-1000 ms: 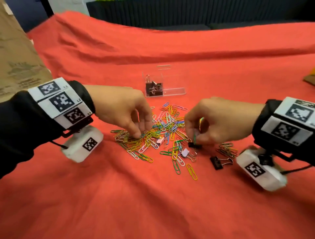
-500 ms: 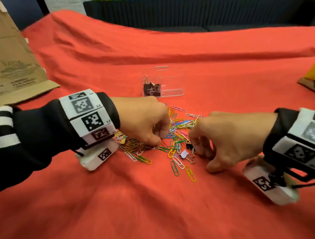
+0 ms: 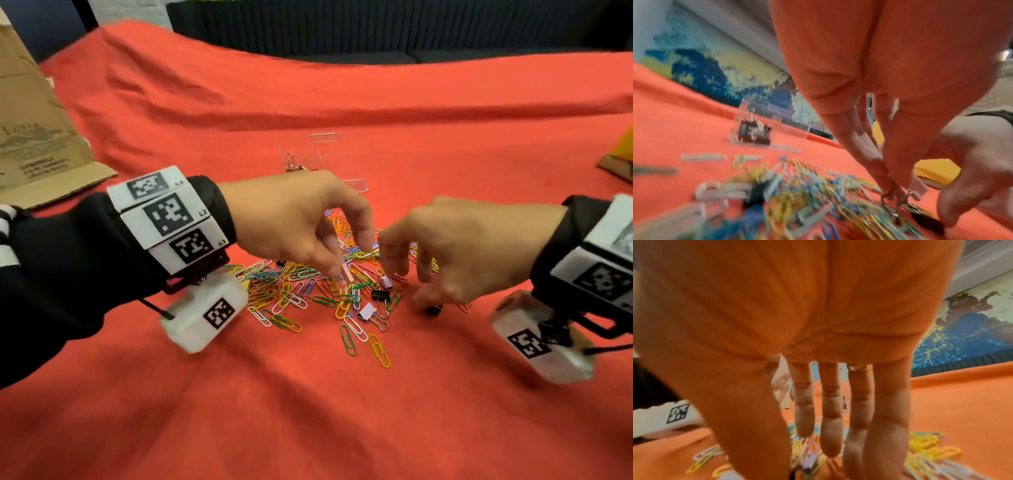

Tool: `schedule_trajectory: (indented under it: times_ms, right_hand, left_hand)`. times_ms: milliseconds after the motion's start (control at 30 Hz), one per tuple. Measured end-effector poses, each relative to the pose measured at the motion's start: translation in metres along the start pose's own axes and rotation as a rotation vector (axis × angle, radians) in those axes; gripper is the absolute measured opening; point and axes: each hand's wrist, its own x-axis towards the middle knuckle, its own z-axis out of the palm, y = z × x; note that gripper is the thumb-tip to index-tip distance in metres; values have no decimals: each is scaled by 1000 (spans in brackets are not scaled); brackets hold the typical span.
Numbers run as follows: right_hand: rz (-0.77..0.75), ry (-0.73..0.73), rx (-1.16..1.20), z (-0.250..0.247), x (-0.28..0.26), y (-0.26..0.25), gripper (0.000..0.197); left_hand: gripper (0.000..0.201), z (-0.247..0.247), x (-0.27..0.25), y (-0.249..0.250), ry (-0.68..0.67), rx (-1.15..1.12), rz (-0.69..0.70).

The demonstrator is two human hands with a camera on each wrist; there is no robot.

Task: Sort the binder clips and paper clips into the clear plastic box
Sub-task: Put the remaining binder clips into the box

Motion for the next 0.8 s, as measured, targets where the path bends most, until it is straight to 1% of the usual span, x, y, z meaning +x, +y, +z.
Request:
schedule_trajectory:
  times_ms: [67,133,233,300,367,433,500,533,567,633,733,800]
  right_hand:
    - [0,-27,-1,8,2,-2,33]
    - [19,-31,-3,12,4,-2,35]
    - [15,-23,-7,13,5,1,21]
    - [16,-1,-11,15,4,3,14]
    - [15,23,-19,17,4,4,11]
    - [19,25,-20,18,4,5,9]
    - [25,17,-23,18,3,6,17]
    - [25,14,-26,18,3,7,18]
    - [24,7,-25,17,2,7,18]
    - [36,-8,-12,15,2,9,17]
    - [79,2,18,12,1,11,8]
    - [89,27,44,7,1,13,10]
  left_hand:
    - [32,9,3,0,-20,-74,7]
    - [27,17,7,-1,-25,-82,7]
    - [20,26,11,0,-1,-32,24]
    - [17,31,13,4,12,49,46]
    - [17,37,13,9,41,209,107]
    - [27,40,14,15,56,377,168]
    - [40,43,16,18,36,472,191]
    - [42,45,16,19,24,497,195]
    - [41,46,16,20,20,505,199]
    - [32,47,17,20,27,502,196]
    - [18,45,16,20,47,494,171]
    - [18,44,14,19,62,475,153]
